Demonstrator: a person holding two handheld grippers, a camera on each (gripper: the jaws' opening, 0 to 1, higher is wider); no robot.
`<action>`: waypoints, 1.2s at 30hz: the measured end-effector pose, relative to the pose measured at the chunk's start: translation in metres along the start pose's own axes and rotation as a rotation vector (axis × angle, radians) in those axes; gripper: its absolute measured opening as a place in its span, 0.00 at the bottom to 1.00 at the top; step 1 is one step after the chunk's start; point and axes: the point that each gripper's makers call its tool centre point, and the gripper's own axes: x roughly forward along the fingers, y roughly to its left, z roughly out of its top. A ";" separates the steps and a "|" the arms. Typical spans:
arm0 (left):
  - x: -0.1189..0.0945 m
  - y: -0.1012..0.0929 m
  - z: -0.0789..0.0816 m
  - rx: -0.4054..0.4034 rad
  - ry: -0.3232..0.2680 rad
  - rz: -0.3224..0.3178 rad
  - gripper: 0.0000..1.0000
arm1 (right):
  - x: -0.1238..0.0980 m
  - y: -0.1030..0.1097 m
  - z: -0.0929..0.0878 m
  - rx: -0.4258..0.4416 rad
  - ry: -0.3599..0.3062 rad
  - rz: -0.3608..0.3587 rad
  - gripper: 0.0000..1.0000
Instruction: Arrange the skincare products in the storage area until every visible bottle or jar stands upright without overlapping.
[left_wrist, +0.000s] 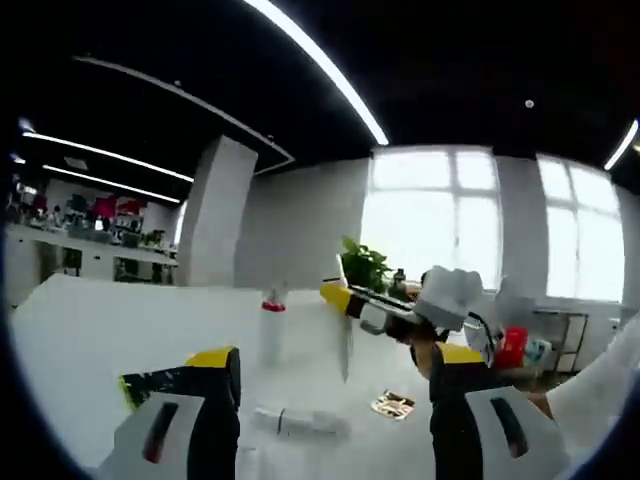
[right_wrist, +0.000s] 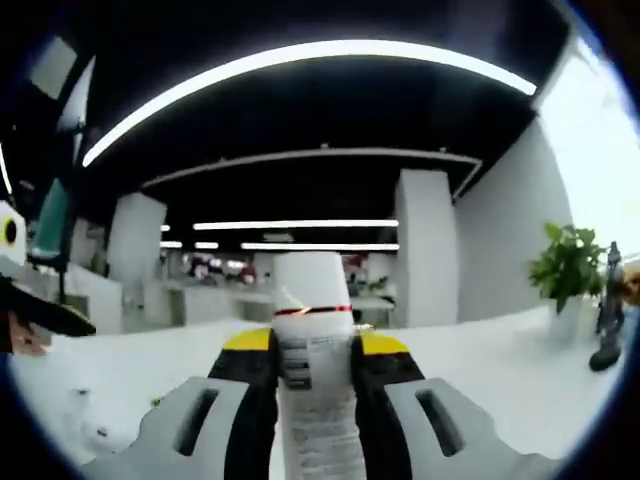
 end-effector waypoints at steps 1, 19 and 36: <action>0.011 0.009 -0.006 -0.025 0.013 0.022 0.79 | 0.000 0.004 0.003 0.010 -0.031 0.002 0.26; 0.115 0.005 -0.070 0.103 0.072 -0.079 0.39 | -0.008 0.027 -0.008 0.098 -0.098 0.123 0.27; 0.091 0.007 -0.080 0.287 0.068 0.054 0.11 | -0.022 0.056 -0.002 0.254 -0.180 0.288 0.28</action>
